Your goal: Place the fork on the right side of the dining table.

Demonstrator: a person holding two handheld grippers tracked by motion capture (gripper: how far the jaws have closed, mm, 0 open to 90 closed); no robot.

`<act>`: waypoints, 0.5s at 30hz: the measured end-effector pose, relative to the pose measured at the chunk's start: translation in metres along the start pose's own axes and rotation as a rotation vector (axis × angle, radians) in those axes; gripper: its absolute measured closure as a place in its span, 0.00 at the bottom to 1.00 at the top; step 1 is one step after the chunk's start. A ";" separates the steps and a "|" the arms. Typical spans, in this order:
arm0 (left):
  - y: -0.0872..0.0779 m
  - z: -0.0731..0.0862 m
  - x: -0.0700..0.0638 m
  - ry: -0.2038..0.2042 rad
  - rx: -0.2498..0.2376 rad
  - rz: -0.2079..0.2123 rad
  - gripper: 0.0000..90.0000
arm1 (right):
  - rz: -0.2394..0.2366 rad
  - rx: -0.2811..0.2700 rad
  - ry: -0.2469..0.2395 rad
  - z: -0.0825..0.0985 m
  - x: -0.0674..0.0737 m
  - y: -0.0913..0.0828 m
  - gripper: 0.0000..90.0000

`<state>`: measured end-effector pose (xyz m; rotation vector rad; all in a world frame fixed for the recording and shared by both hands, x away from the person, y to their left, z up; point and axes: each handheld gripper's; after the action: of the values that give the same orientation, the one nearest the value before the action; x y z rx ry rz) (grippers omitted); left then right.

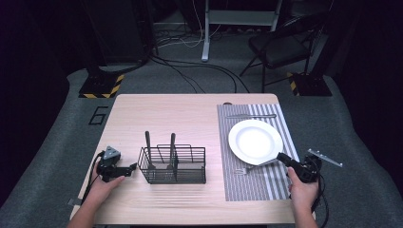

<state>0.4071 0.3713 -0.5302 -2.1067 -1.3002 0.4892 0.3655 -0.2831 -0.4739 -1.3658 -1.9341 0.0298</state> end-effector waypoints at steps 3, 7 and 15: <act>0.000 0.000 0.000 0.000 0.000 0.000 0.15 | -0.006 -0.003 0.024 0.002 -0.006 0.001 0.86; 0.000 0.000 0.000 0.000 0.000 0.000 0.15 | -0.004 -0.005 0.047 0.004 -0.011 0.001 0.86; 0.000 0.000 0.000 0.000 0.000 0.000 0.15 | -0.009 -0.001 0.132 0.010 -0.021 0.002 0.85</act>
<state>0.4071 0.3713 -0.5302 -2.1065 -1.2999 0.4893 0.3640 -0.2961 -0.4936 -1.3260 -1.8303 -0.0636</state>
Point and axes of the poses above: each handheld gripper's, and its own axes: y roughly forward along the jaws, z roughly out of its underside, x roughly to its left, and after that the axes turned 1 degree about y, right-handed
